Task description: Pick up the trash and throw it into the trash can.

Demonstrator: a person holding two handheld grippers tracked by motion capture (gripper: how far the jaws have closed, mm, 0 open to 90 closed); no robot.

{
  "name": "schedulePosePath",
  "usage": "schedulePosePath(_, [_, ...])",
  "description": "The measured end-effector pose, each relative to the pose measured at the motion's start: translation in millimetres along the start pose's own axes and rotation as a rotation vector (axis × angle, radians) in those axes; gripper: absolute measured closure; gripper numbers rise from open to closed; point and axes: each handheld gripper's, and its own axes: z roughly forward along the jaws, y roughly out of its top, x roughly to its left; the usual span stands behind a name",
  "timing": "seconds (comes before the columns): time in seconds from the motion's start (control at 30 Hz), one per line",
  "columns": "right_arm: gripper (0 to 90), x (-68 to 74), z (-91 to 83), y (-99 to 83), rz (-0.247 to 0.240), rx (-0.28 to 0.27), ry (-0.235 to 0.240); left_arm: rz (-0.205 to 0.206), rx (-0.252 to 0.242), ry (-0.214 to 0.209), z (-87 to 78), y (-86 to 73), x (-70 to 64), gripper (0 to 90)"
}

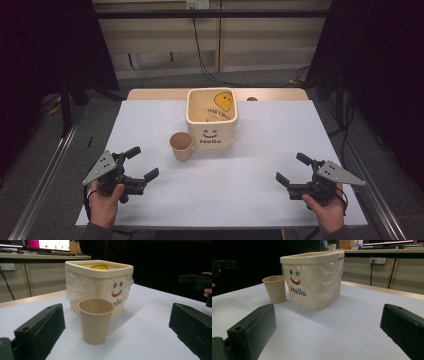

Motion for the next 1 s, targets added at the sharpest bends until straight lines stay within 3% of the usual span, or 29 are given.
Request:
schedulePosePath(0.37, [0.0, 0.1, -1.2, 0.2, 0.001, 0.0, -0.005, -0.015, -0.031, 0.014, 0.7, 22.0, 3.4, 0.1])
schedulePosePath(0.5, [0.0, 0.4, -1.5, 0.2, 0.006, -0.001, -0.009, 0.0, -0.004, 0.026, -0.5, 37.4, 4.7, 0.1])
schedulePosePath(0.53, [0.0, 0.2, -1.6, 0.1, 0.002, 0.001, -0.003, -0.013, -0.008, 0.04, 0.5, 40.3, 3.3, 0.1])
schedulePosePath(0.57, [0.0, 0.6, -1.7, 0.2, 0.007, -0.001, -0.008, 0.001, 0.005, 0.035, 0.2, 43.3, 5.0, 0.1])
schedulePosePath(0.83, [0.0, 0.3, -2.0, 0.0, 0.006, 0.004, -0.007, 0.002, -0.021, 0.022, 4.1, 68.5, 4.6, 0.1])
schedulePosePath(1.0, [0.0, 0.0, -2.6, -0.1, 0.005, 0.004, -0.006, 0.001, -0.008, 0.024, 6.7, 86.7, 5.8, 0.1])
